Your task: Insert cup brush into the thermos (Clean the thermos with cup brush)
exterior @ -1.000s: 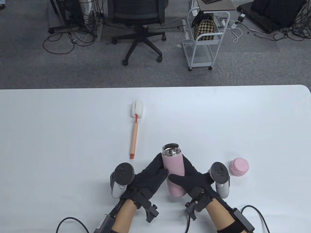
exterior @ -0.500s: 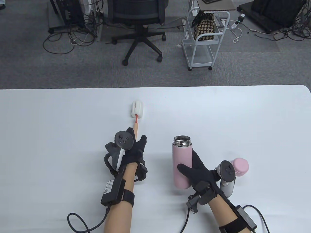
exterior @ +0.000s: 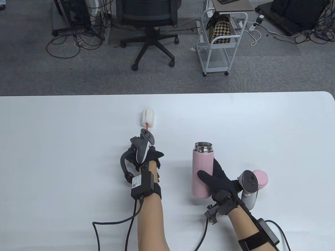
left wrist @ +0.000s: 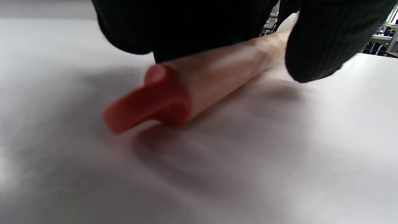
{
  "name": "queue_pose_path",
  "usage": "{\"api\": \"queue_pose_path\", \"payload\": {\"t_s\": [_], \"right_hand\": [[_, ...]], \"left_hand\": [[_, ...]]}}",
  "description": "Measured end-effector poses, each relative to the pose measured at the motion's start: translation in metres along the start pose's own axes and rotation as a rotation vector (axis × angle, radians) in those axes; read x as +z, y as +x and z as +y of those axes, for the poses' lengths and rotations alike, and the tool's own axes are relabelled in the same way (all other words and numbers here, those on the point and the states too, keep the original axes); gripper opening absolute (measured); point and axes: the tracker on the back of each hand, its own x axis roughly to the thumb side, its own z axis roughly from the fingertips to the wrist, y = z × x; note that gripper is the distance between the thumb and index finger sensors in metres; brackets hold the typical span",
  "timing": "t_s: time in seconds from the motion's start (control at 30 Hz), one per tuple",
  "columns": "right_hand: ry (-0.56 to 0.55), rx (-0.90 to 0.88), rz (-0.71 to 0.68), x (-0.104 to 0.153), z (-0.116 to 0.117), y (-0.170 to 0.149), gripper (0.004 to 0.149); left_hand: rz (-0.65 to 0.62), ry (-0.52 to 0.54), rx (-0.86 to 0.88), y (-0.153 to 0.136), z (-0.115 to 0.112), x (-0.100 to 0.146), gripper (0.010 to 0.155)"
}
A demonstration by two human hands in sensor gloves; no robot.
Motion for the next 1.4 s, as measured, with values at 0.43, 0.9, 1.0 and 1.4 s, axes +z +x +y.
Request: {"api": "queue_pose_path", "payload": {"t_s": [0.43, 0.9, 1.0, 1.4], "right_hand": [[-0.020, 0.043, 0.004, 0.002, -0.008, 0.004, 0.080], [-0.197, 0.367, -0.108, 0.013, -0.012, 0.026, 0.077], [-0.238, 0.546, -0.141, 0.015, -0.013, 0.031, 0.077], [-0.258, 1.000, -0.160, 0.017, 0.001, 0.036, 0.075]], "left_hand": [[-0.183, -0.125, 0.422, -0.078, 0.017, 0.025, 0.057], [-0.337, 0.062, 0.496, -0.185, 0.020, 0.053, 0.054], [-0.394, 0.093, 0.466, -0.195, 0.015, 0.052, 0.054], [-0.651, 0.069, 0.421, -0.175, 0.021, 0.067, 0.053]]}}
